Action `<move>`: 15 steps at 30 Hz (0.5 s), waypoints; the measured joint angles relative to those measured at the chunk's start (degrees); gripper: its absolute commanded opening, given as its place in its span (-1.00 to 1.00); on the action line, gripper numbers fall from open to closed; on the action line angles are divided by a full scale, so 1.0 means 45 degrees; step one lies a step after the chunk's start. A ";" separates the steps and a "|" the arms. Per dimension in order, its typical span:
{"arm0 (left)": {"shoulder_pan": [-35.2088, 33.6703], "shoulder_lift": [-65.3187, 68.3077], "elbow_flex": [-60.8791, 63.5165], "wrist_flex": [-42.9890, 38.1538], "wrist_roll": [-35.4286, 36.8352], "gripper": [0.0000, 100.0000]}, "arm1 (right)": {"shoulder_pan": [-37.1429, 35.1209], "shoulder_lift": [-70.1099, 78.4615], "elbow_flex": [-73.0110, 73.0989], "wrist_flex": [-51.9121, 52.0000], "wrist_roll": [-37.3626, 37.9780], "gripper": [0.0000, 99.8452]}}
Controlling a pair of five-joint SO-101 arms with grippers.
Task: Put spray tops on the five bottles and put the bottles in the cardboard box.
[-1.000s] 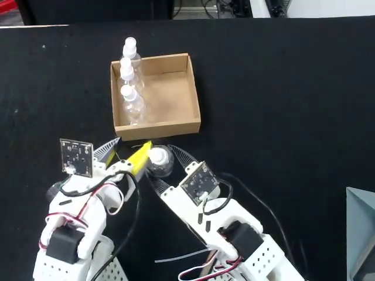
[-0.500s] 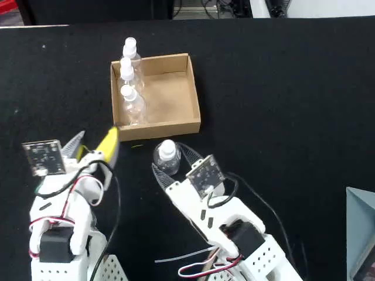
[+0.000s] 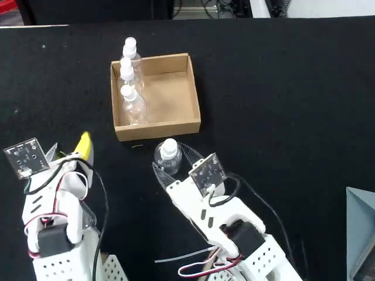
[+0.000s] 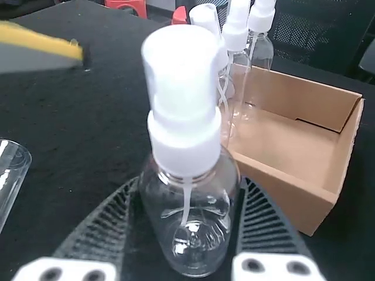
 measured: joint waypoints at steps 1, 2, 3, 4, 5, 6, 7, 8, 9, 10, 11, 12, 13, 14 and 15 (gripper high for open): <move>-0.0156 0.0000 0.0176 0.0000 0.0000 -0.53 | 0.0000 0.0000 0.0000 0.0000 0.0000 -0.74; -0.0234 0.0000 0.0352 0.0000 0.0000 -0.53 | 0.0000 0.0000 0.0000 0.0000 0.0000 -0.74; -0.0313 0.0000 0.0547 0.0000 0.0000 -0.53 | 0.0000 0.0000 0.0000 0.0000 0.0000 -0.74; -0.0391 0.0000 0.0684 0.0000 0.0000 -0.53 | 0.0000 0.0000 0.0000 0.0000 0.0000 -0.74; -0.0449 0.0000 0.0781 0.0000 0.0000 -0.53 | 0.0000 0.0000 0.0000 0.0000 0.0000 -0.74; -0.0449 0.0000 0.0879 0.0000 0.0000 -0.53 | 0.0059 0.0000 0.0000 0.0000 0.0000 -0.74; -0.0449 0.0000 0.0996 0.0000 0.0000 -0.53 | 0.0313 0.0000 0.0000 0.0000 0.0020 -0.74; -0.0469 0.0000 0.1074 0.0000 0.0000 -0.53 | 0.0606 0.0000 0.0000 0.0000 0.0020 -0.74; -0.0508 0.0000 0.1153 0.0000 0.0000 -0.53 | 0.0860 0.0000 0.0000 0.0000 0.0000 -0.74; -0.0508 0.0000 0.1270 0.0000 0.0000 -0.53 | 0.1094 0.0000 0.0000 0.0000 0.0000 -0.74; -0.0488 0.0000 0.1368 0.0000 0.0000 -0.53 | 0.1328 0.0000 0.0000 0.0000 0.0000 -0.74; -0.0508 0.0000 0.1465 0.0000 0.0000 -0.53 | 0.1504 0.0000 0.0000 0.0000 0.0000 -0.74; -0.0527 0.0000 0.1543 0.0000 0.0000 -0.53 | 0.1641 0.0000 -0.0059 0.0000 0.0000 -0.74; -0.0527 0.0000 0.1621 0.0000 0.0000 -0.53 | 0.1719 0.0000 -0.0254 0.0000 0.0000 -0.74; -0.0527 0.0000 0.1700 0.0000 -0.0020 -0.54 | 0.1739 0.0000 -0.0488 0.0000 0.0000 -0.74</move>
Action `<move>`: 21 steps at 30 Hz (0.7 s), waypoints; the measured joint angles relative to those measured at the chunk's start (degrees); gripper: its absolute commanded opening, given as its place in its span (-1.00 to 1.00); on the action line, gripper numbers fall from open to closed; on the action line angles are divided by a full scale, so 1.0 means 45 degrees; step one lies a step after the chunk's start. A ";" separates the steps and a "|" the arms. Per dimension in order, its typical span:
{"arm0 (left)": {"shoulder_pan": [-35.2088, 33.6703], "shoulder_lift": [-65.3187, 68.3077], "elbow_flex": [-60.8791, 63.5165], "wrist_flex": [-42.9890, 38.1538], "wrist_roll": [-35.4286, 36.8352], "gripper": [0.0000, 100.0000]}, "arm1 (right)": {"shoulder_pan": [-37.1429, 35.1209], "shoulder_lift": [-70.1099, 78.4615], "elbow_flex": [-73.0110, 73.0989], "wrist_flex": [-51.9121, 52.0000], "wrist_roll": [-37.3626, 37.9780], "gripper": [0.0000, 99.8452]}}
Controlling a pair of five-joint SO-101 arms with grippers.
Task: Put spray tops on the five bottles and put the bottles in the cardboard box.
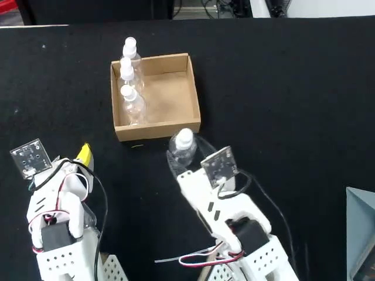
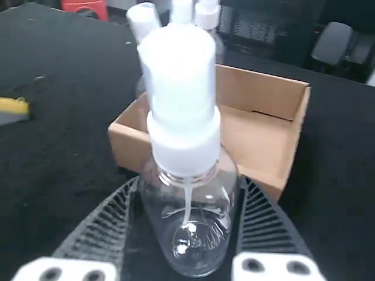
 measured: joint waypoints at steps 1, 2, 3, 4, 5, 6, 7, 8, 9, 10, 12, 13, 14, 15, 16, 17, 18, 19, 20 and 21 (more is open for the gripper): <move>0.0000 0.0000 0.0039 0.0000 0.0000 -0.54 | -0.0020 0.0000 -0.0293 0.0000 0.0000 -0.74; 0.0000 0.0000 0.0059 0.0000 0.0000 -0.54 | -0.0020 0.0000 -0.0527 0.0000 0.0000 -0.74; 0.0000 0.0000 0.0059 0.0000 0.0000 -0.54 | 0.0039 0.0000 -0.0781 0.0000 0.0000 -0.74; 0.0000 0.0000 0.0059 0.0000 0.0000 -0.54 | 0.0059 0.0000 -0.0996 0.0020 0.0039 -0.74; 0.0000 0.0000 0.0059 0.0000 0.0000 -0.54 | 0.0078 0.0000 -0.1211 0.0059 0.0117 -0.74; 0.0000 0.0000 0.0059 0.0000 0.0000 -0.54 | 0.0078 0.0000 -0.1387 0.0059 0.0254 -0.74; 0.0000 0.0000 0.0059 0.0000 0.0000 -0.54 | 0.0059 0.0000 -0.1602 0.0059 0.0371 -0.74; 0.0000 0.0000 0.0059 0.0000 0.0000 -0.54 | 0.0059 0.0000 -0.1758 0.0059 0.0469 -0.74; 0.0000 0.0000 0.0059 0.0000 0.0000 -0.54 | 0.0059 0.0000 -0.1934 0.0059 0.0547 -0.74; 0.0000 0.0000 0.0059 0.0000 0.0000 -0.54 | 0.0059 0.0000 -0.2090 0.0059 0.0645 -0.74; 0.0000 0.0000 0.0059 0.0000 0.0000 -0.54 | 0.0059 0.0000 -0.2364 0.0059 0.0840 -0.74; 0.0000 0.0000 0.0059 0.0000 0.0000 -0.54 | 0.0059 0.0000 -0.2520 0.0059 0.0899 -0.74; 0.0000 0.0000 0.0059 0.0000 0.0000 -0.54 | 0.0059 0.0000 -0.2676 0.0059 0.0957 -0.74; 0.0000 0.0000 0.0059 0.0000 0.0000 -0.54 | 0.0059 0.0000 -0.2872 0.0059 0.0957 -0.74; 0.0000 0.0000 0.0059 0.0000 0.0000 -0.54 | 0.0059 0.0020 -0.3106 0.0059 0.0957 -0.74; 0.0000 0.0000 0.0059 0.0000 0.0000 -0.54 | 0.0059 0.0059 -0.3399 0.0059 0.0957 -0.74; 0.0000 0.0000 0.0059 0.0000 0.0000 -0.54 | 0.0039 0.0410 -0.3751 0.0059 0.0957 -0.74; 0.0000 0.0000 0.0059 0.0000 0.0000 -0.54 | 0.0039 0.0860 -0.4103 0.0059 0.0957 -0.74; 0.0000 0.0000 0.0059 0.0000 0.0000 -0.54 | 0.0039 0.1348 -0.4396 -0.0039 0.0977 -0.74; 0.0000 0.0000 0.0059 0.0000 0.0000 -0.54 | 0.0039 0.1954 -0.4650 -0.0254 0.0977 -0.74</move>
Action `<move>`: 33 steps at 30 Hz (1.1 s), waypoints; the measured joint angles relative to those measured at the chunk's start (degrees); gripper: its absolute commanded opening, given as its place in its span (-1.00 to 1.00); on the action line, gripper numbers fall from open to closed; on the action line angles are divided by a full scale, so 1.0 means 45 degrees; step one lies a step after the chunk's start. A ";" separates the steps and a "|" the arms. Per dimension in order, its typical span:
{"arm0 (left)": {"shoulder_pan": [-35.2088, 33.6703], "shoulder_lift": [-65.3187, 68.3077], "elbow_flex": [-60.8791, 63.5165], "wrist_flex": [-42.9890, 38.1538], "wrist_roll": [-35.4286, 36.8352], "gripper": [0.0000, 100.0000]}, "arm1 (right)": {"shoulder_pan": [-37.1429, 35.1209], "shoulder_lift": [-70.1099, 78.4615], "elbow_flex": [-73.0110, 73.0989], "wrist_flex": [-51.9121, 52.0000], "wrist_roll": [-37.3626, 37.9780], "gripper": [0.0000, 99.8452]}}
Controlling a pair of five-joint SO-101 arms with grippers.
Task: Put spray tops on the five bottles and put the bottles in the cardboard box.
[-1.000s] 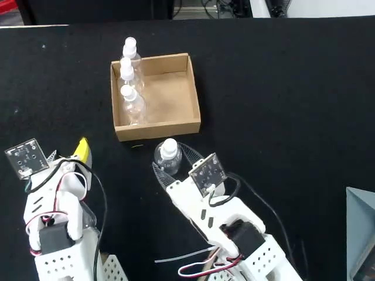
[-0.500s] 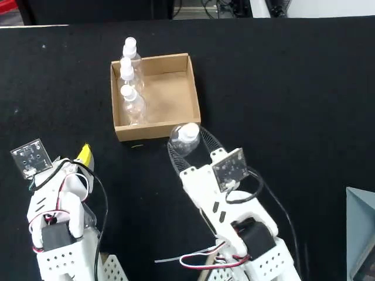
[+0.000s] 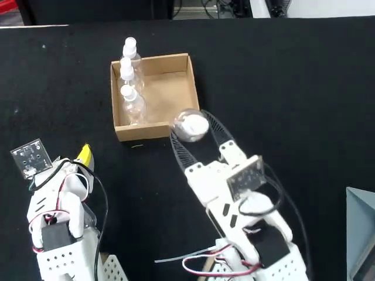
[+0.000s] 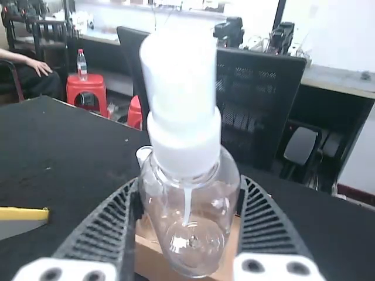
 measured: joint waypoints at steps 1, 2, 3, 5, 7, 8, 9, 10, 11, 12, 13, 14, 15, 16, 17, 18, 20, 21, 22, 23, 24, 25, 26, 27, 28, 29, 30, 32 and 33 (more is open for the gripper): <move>0.0000 0.0000 0.0000 0.0000 0.0000 -0.54 | 0.0000 0.0586 -0.0234 -0.0234 0.0000 -0.74; 0.0000 0.0000 0.0000 0.0000 0.0000 -0.54 | 0.0000 0.1074 -0.0449 -0.0469 0.0000 -0.74; 0.0000 0.0000 0.0000 0.0000 0.0000 -0.54 | 0.0000 0.1563 -0.0664 -0.0742 0.0000 -0.74; 0.0000 0.0000 0.0000 0.0000 0.0000 -0.54 | 0.0000 0.2598 -0.1035 -0.1250 0.0000 -0.74; 0.0000 0.0000 0.0000 0.0000 0.0000 -0.54 | 0.0000 0.3653 -0.1289 -0.1700 0.0000 -0.74; 0.0000 0.0000 0.0000 0.0000 0.0000 -0.54 | 0.0000 0.4161 -0.1407 -0.1934 0.0000 -0.74; 0.0000 0.0000 0.0000 0.0000 0.0000 -0.54 | 0.0000 0.4669 -0.1543 -0.2208 0.0000 -0.74; 0.0000 0.0000 0.0000 0.0000 0.0000 -0.54 | 0.0000 0.5158 -0.1680 -0.2442 0.0000 -0.74; 0.0000 0.0000 0.0000 0.0000 0.0000 -0.54 | 0.0000 0.5626 -0.1797 -0.2696 0.0000 -0.74; 0.0000 0.0000 0.0000 0.0000 0.0000 -0.54 | 0.0000 0.6095 -0.1954 -0.2930 0.0000 -0.74; 0.0000 0.0000 0.0000 0.0000 0.0000 -0.54 | 0.0000 0.6564 -0.2129 -0.3126 0.0000 -0.74; 0.0000 0.0000 0.0000 0.0000 0.0000 -0.54 | 0.0000 0.7053 -0.2286 -0.3302 0.0000 -0.74; 0.0000 0.0000 0.0000 0.0000 0.0000 -0.54 | 0.0000 0.7521 -0.2481 -0.3477 0.0000 -0.74; 0.0000 0.0000 0.0000 0.0000 0.0000 -0.54 | 0.0000 0.7990 -0.2657 -0.3653 0.0000 -0.74; 0.0000 0.0000 0.0000 0.0000 0.0000 -0.54 | 0.0000 0.8479 -0.2852 -0.3829 0.0000 -0.74; 0.0000 0.0000 0.0000 0.0000 0.0000 -0.54 | 0.0000 0.8967 -0.3028 -0.3985 0.0000 -0.74; 0.0000 0.0000 0.0000 0.0000 0.0000 -0.54 | 0.0039 0.9846 -0.3399 -0.4298 0.0000 -0.74; 0.0000 0.0000 0.0000 0.0000 0.0000 -0.54 | 0.0137 1.0276 -0.3575 -0.4454 0.0000 -0.74; 0.0000 0.0000 0.0000 0.0000 0.0000 -0.54 | 0.0254 1.0706 -0.3790 -0.4611 0.0000 -0.74; 0.0000 0.0000 0.0000 0.0000 0.0000 -0.54 | 0.0352 1.1116 -0.3985 -0.4767 0.0000 -0.74; 0.0000 0.0000 0.0000 0.0000 0.0000 -0.54 | 0.0449 1.1526 -0.4181 -0.4904 -0.0020 -0.74; 0.0000 0.0000 0.0000 0.0000 0.0000 -0.54 | 0.0567 1.1937 -0.4415 -0.5040 -0.0039 -0.74; 0.0000 0.0000 0.0000 0.0000 0.0000 -0.54 | 0.0664 1.2366 -0.4630 -0.5197 -0.0176 -0.74; 0.0000 0.0000 0.0000 0.0000 0.0000 -0.54 | 0.0762 1.2796 -0.4825 -0.5372 -0.0332 -0.74; 0.0000 0.0000 0.0000 0.0000 0.0000 -0.54 | 0.0879 1.3187 -0.5021 -0.5548 -0.0449 -0.74; 0.0000 0.0000 0.0000 0.0000 0.0000 -0.54 | 0.0957 1.3636 -0.5216 -0.5744 -0.0547 -0.74; 0.0000 0.0000 0.0000 0.0000 0.0000 -0.54 | 0.1055 1.4066 -0.5392 -0.5919 -0.0606 -0.74; 0.0000 0.0000 0.0000 0.0000 0.0000 -0.54 | 0.1153 1.4945 -0.5744 -0.6349 -0.0625 -0.74; 0.0000 0.0000 0.0000 0.0000 0.0000 -0.53 | 0.1192 1.5355 -0.5880 -0.6564 -0.0625 -0.74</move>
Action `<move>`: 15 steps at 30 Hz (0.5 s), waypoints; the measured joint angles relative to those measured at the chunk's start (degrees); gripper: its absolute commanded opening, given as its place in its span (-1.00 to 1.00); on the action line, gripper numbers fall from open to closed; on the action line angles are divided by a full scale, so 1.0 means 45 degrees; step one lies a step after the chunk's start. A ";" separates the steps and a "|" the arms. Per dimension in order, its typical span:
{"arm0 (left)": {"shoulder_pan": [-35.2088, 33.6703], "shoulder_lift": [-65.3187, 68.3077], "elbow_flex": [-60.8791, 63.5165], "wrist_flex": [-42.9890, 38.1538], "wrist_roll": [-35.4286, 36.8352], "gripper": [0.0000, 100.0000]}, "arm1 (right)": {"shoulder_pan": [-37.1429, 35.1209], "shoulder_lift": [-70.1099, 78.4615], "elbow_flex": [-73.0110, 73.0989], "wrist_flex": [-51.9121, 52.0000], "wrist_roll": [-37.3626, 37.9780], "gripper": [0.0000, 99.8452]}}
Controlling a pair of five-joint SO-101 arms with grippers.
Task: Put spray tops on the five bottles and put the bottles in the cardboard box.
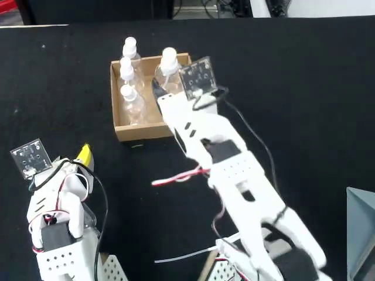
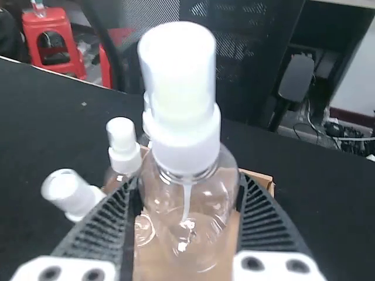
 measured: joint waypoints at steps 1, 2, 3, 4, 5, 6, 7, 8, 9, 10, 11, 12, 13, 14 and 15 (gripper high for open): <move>0.0000 0.0000 0.0000 0.0000 0.0000 -0.53 | 0.0020 0.0410 -0.0137 -0.0215 0.0000 -0.74; -0.0039 0.0000 0.0000 0.0000 0.0000 -0.53 | 0.0020 0.0821 -0.0313 -0.0449 0.0000 -0.74; -0.0156 0.0000 0.0000 0.0000 0.0000 -0.53 | 0.0039 0.1231 -0.0430 -0.0703 0.0000 -0.74; -0.0254 0.0000 0.0000 0.0000 0.0000 -0.53 | 0.0039 0.1602 -0.0547 -0.0938 -0.0020 -0.74; -0.0313 0.0000 0.0000 0.0000 0.0000 -0.53 | 0.0039 0.2012 -0.0684 -0.1153 -0.0039 -0.74; -0.0352 0.0000 0.0000 0.0000 0.0000 -0.53 | 0.0039 0.2442 -0.0840 -0.1387 -0.0039 -0.74; -0.0352 0.0000 0.0000 0.0000 0.0000 -0.53 | 0.0039 0.2813 -0.0977 -0.1563 -0.0039 -0.74; -0.0352 0.0000 0.0000 0.0000 0.0000 -0.53 | 0.0039 0.3184 -0.1133 -0.1700 -0.0039 -0.74; -0.0352 0.0000 0.0000 0.0000 0.0000 -0.53 | 0.0137 0.3556 -0.1309 -0.1817 -0.0039 -0.74; -0.0352 0.0000 0.0000 0.0000 0.0000 -0.53 | 0.0254 0.3927 -0.1543 -0.1915 -0.0039 -0.74; -0.0352 0.0000 0.0000 0.0000 0.0000 -0.53 | 0.0410 0.4337 -0.1797 -0.1934 -0.0039 -0.74; -0.0352 0.0000 0.0000 0.0000 0.0000 -0.53 | 0.0586 0.4728 -0.2012 -0.1954 -0.0039 -0.74; -0.0352 0.0000 0.0000 0.0000 0.0000 -0.53 | 0.0703 0.5138 -0.2266 -0.1973 -0.0039 -0.74; -0.0352 0.0000 0.0000 0.0000 0.0000 -0.53 | 0.0781 0.5431 -0.2481 -0.1973 -0.0039 -0.74; -0.0352 0.0000 0.0000 0.0000 0.0000 -0.53 | 0.0821 0.5724 -0.2696 -0.1973 -0.0039 -0.74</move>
